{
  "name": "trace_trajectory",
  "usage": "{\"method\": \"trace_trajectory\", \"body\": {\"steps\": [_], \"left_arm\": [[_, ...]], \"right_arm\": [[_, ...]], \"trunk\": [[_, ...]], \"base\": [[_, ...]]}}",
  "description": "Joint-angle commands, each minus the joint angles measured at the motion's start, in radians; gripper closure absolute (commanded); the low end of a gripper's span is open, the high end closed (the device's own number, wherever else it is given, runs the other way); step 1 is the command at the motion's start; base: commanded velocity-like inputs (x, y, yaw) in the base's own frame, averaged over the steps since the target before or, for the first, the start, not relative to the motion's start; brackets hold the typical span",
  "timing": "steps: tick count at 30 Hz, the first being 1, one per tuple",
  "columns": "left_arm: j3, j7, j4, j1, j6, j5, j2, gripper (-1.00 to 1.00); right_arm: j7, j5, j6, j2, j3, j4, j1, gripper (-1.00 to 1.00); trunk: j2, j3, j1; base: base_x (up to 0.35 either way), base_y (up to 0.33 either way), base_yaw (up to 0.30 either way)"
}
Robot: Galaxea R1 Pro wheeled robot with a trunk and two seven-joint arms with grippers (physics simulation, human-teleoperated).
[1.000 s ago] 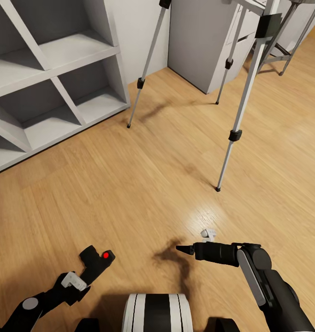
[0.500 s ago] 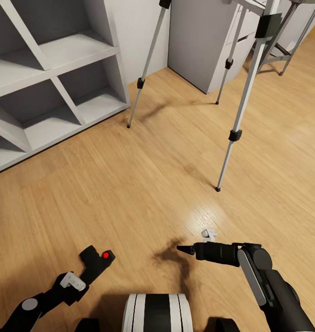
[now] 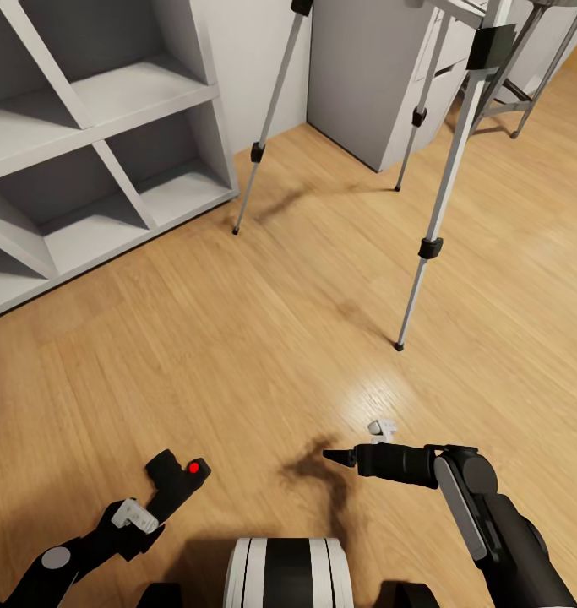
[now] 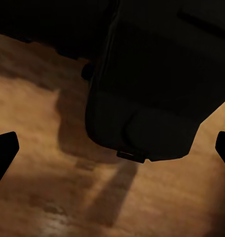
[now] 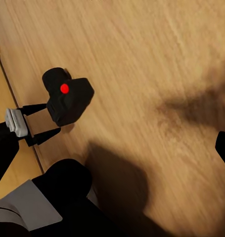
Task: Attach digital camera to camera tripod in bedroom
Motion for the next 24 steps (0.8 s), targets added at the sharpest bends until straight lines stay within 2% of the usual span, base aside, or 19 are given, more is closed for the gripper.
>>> {"method": "trace_trajectory", "body": {"steps": [1,9,24], "left_arm": [[0.004,-0.005,0.000,0.000,-0.008,-0.010,-0.001,-1.00],[0.004,-0.005,-0.001,0.000,-0.008,-0.009,0.000,-1.00],[0.004,-0.005,-0.003,0.000,-0.008,-0.009,-0.002,-1.00]], "right_arm": [[0.001,0.000,0.005,0.000,0.001,-0.001,-0.001,-1.00],[-0.012,0.001,0.007,0.001,0.001,-0.001,-0.001,-1.00],[-0.021,0.003,0.005,0.001,0.001,-0.002,-0.001,-1.00]], "trunk": [[0.000,-0.001,0.000],[0.000,-0.001,0.000],[0.000,-0.001,0.000]], "base": [[0.000,0.000,-0.075],[0.000,0.000,-0.149],[0.000,0.000,-0.044]]}}
